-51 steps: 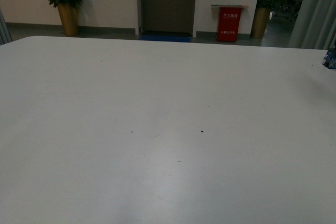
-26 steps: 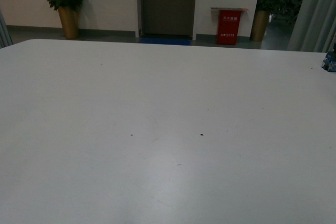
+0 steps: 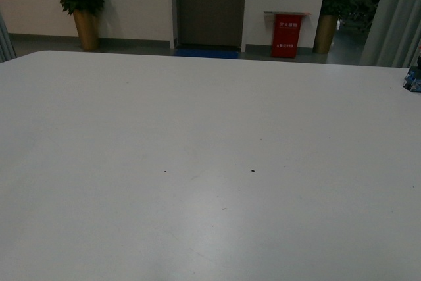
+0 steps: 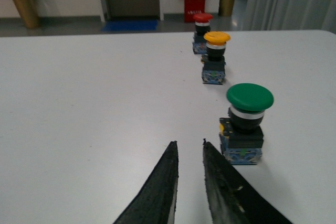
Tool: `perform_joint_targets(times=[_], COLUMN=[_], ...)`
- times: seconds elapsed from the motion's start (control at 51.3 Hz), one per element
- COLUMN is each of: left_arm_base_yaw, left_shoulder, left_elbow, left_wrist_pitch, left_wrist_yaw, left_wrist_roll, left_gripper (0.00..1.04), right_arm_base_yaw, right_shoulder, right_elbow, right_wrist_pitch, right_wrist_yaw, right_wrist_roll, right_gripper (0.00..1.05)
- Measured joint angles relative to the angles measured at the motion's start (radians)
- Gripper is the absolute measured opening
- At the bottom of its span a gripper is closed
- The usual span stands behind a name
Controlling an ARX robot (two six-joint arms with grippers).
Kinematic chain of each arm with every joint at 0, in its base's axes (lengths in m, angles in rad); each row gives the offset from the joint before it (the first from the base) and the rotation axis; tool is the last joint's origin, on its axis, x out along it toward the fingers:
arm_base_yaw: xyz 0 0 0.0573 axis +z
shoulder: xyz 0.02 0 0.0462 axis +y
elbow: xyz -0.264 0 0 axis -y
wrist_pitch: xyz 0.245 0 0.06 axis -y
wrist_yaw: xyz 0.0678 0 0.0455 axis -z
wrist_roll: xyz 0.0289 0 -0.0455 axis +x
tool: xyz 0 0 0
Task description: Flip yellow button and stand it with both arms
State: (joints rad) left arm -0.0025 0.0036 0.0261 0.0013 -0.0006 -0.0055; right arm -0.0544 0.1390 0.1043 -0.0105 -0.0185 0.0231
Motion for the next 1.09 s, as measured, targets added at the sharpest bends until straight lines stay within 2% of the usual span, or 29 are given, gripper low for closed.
perform_joint_targets(times=[0.039, 0.078, 0.74, 0.818, 0.915, 1.071, 1.091], left_arm_base_yaw=[0.000, 0.000, 0.000, 0.000, 0.000, 0.000, 0.000], left_shoulder=[0.000, 0.000, 0.000, 0.000, 0.000, 0.000, 0.000], left_elbow=[0.000, 0.000, 0.000, 0.000, 0.000, 0.000, 0.000], left_wrist_pitch=[0.000, 0.000, -0.001, -0.001, -0.001, -0.001, -0.001], left_wrist_yaw=[-0.002, 0.000, 0.000, 0.000, 0.000, 0.000, 0.000], left_wrist_roll=[0.000, 0.000, 0.000, 0.000, 0.000, 0.000, 0.000], left_gripper=[0.98, 0.98, 0.98, 0.98, 0.98, 0.98, 0.98], right_arm_base_yaw=[0.036, 0.045, 0.051, 0.051, 0.051, 0.051, 0.051], right_shoulder=[-0.060, -0.076, -0.135, -0.135, -0.135, -0.135, -0.135], right_elbow=[-0.029, -0.040, -0.097, -0.097, -0.097, -0.097, -0.097], right_wrist_pitch=[0.001, 0.002, 0.007, 0.007, 0.007, 0.007, 0.007], right_wrist_yaw=[0.009, 0.007, 0.018, 0.018, 0.018, 0.018, 0.018], right_wrist_roll=[-0.006, -0.014, -0.019, -0.020, -0.020, -0.020, -0.020], right_gripper=[0.06, 0.03, 0.03, 0.11, 0.29, 0.48, 0.54])
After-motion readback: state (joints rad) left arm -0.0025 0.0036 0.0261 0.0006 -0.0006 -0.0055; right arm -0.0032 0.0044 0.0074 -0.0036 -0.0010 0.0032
